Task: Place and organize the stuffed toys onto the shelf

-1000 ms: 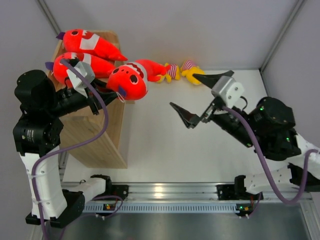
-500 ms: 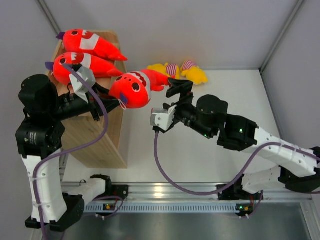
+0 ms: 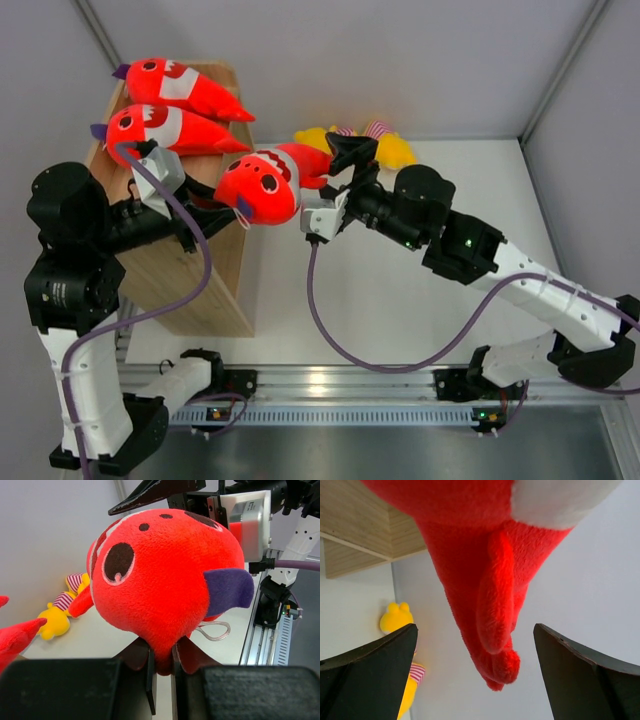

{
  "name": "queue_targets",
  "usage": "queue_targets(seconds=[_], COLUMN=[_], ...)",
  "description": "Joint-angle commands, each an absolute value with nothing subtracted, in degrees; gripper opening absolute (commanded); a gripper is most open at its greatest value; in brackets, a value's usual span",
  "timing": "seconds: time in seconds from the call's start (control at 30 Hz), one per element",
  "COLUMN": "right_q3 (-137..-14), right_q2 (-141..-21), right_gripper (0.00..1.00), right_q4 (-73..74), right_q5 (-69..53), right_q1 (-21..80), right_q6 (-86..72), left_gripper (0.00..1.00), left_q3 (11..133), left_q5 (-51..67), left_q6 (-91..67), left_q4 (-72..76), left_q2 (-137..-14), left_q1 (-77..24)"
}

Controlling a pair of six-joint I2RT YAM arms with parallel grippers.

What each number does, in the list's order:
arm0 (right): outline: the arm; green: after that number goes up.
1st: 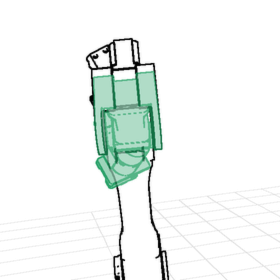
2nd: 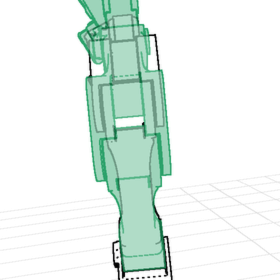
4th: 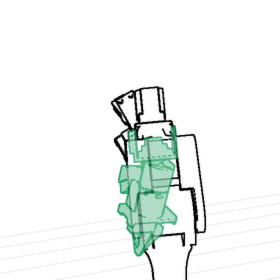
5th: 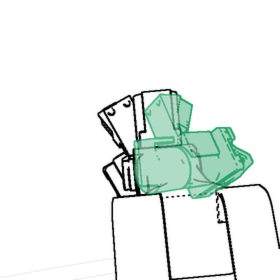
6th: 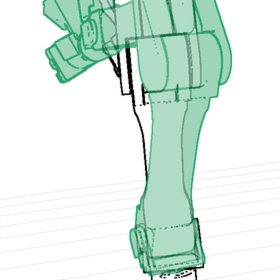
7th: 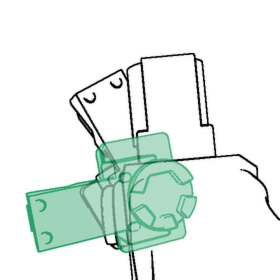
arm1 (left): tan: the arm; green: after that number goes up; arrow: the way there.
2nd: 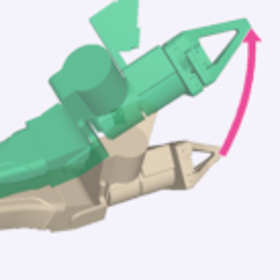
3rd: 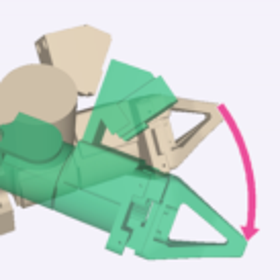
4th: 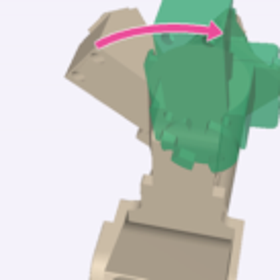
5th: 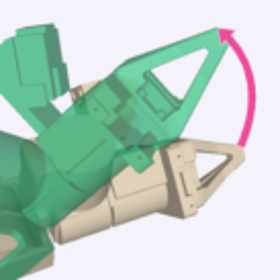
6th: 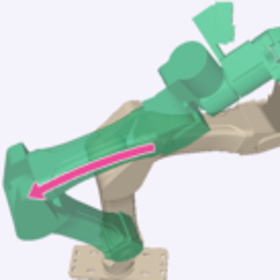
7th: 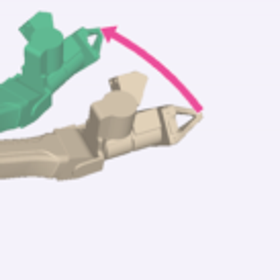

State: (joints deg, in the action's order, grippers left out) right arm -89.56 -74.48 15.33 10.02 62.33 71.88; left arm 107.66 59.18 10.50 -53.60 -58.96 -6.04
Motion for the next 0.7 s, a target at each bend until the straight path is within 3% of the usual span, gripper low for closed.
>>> queue_targets(seconds=[0.0, 0.07, 0.2, 0.3, 0.33, 0.5, 0.57, 0.6, 0.63, 0.67], right_q3=[-90.26, -92.28, -95.62, -95.89, -96.24, -95.64, -93.79, -91.6, -90.63, -89.75], right_q2=[-73.03, -74.88, -78.04, -78.93, -79.1, -77.79, -75.33, -74.28, -72.44, -71.64], right_gripper=[0.99, 0.97, 0.8, 0.61, 0.49, 0.31, 0.13, 0.02, 0.0, 0.0], right_q4=[12.56, 15.28, 18.1, 17.5, 17.23, 15.92, 13.81, 12.58, 9.52, 8.27], right_q5=[3.88, 3.78, 2.38, 1.15, 0.62, 0.35, 0.7, 0.88, 0.97, 2.1], right_q1=[61.26, 61.35, 59.77, 58.8, 58.28, 57.13, 57.22, 57.13, 57.48, 57.83], right_q6=[73.65, 73.83, 71.55, 71.02, 69.97, 65.66, 62.34, 60.92, 58.12, 56.88], left_gripper=[0.0, 0.0, 0.0, 0.0, 0.0, 0.0, 0.0, 0.04, 0.11, 0.27], left_q3=[108.02, 108.02, 108.72, 108.72, 108.55, 107.58, 107.67, 107.93, 108.8, 109.59], left_q5=[60.82, 61.69, 63.28, 63.11, 63.28, 58.74, 55.3, 52.59, 45.95, 41.18], left_q6=[9.93, 10.1, 10.2, 10.37, 10.28, 11.34, 12.65, 13.09, 13.27, 13.18], left_q4=[-50.27, -50.27, -50.27, -50.27, -50.27, -50.36, -50.36, -50.45, -50.54, -50.45], left_q2=[-59.68, -59.68, -59.5, -58.98, -58.97, -58.01, -57.22, -57.04, -56.95, -57.39], left_q1=[-5.98, -5.98, -5.98, -5.98, -5.98, -5.98, -5.98, -5.89, -5.98, -5.98])
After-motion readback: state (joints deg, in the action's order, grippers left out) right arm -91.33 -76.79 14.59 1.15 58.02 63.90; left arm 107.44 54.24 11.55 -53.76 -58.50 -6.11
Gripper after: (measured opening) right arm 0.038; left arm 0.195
